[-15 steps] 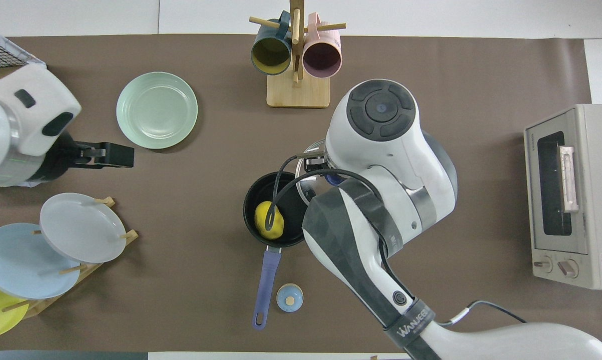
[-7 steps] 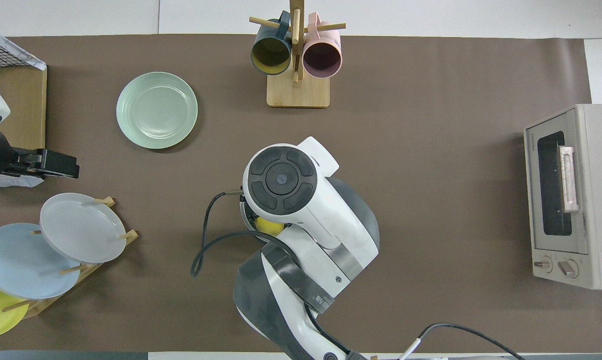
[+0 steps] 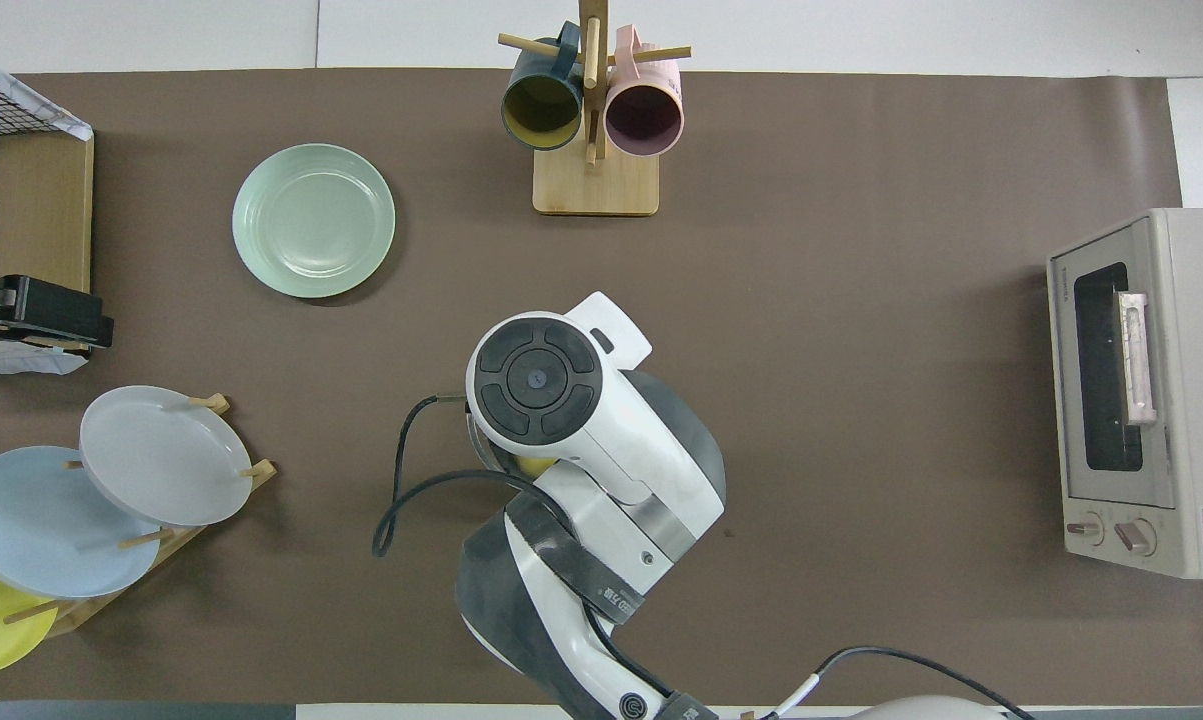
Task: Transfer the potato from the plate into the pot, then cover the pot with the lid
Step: 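Move the glass lid over the pot with the right gripper, then lower the lid onto the pot and open the right gripper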
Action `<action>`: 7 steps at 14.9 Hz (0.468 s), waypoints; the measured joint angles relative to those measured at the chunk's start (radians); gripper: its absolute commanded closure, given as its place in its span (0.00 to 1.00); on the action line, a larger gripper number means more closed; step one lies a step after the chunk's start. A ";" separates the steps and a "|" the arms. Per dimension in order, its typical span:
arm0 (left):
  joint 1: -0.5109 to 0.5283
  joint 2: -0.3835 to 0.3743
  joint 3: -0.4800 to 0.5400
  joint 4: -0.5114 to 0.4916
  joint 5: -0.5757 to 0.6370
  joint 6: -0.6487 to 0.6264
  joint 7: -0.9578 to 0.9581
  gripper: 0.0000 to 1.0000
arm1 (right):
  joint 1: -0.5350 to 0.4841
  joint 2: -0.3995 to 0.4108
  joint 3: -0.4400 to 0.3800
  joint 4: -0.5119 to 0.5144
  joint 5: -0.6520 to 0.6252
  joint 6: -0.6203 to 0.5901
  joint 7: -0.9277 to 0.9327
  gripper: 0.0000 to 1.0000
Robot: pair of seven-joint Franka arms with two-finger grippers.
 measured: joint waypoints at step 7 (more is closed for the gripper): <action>0.000 0.040 0.002 -0.029 0.000 0.010 0.000 0.00 | 0.013 0.000 0.000 -0.023 -0.034 0.006 0.000 0.58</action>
